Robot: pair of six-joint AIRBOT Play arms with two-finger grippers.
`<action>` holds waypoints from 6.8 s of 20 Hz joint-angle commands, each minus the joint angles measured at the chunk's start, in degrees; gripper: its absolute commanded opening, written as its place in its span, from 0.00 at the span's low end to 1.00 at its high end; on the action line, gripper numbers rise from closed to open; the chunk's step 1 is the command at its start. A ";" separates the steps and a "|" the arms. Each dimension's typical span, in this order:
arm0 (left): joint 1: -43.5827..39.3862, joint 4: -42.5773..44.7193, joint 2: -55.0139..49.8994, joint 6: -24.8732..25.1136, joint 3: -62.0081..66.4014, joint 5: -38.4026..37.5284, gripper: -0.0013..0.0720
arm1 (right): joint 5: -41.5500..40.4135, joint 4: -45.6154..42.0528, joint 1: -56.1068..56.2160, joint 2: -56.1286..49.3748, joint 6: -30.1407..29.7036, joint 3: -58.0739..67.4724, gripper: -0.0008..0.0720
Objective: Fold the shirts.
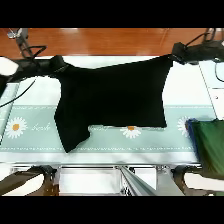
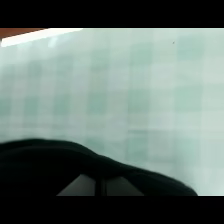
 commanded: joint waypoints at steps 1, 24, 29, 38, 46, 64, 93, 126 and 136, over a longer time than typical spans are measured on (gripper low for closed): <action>-0.90 -6.80 -8.04 0.02 3.04 5.03 0.07 | -1.42 6.38 -1.22 -11.74 3.72 8.39 0.04; 36.85 -7.30 -1.25 10.19 -26.56 -24.09 0.97 | 7.61 20.44 -20.59 29.11 -14.53 -50.99 0.87; 34.12 -8.96 -5.57 12.70 -26.69 -23.45 0.97 | 11.10 20.28 -20.57 29.07 -16.11 -50.99 0.87; 29.59 -13.05 -7.80 19.10 -25.99 -24.37 0.07 | 9.33 18.40 -24.85 29.07 -15.93 -46.47 0.87; 30.47 -13.05 -7.80 19.82 -24.55 -25.16 0.07 | 17.22 -1.68 -22.12 28.98 -6.32 -58.84 0.87; 27.15 -13.27 -7.80 20.85 -24.55 -23.04 0.07 | 5.40 9.01 -5.35 5.95 -4.15 -44.63 0.77; 37.57 4.11 47.17 6.56 21.73 -22.14 0.06 | 25.07 -11.06 -10.45 47.98 1.03 22.08 0.04; 11.39 5.79 -16.31 -5.14 10.19 -10.25 0.07 | 11.67 -3.82 -4.26 -24.15 5.92 19.61 0.04; 13.29 10.75 -16.17 0.37 5.68 -29.00 0.07 | 30.05 -4.59 -6.69 -23.61 -0.72 14.60 0.04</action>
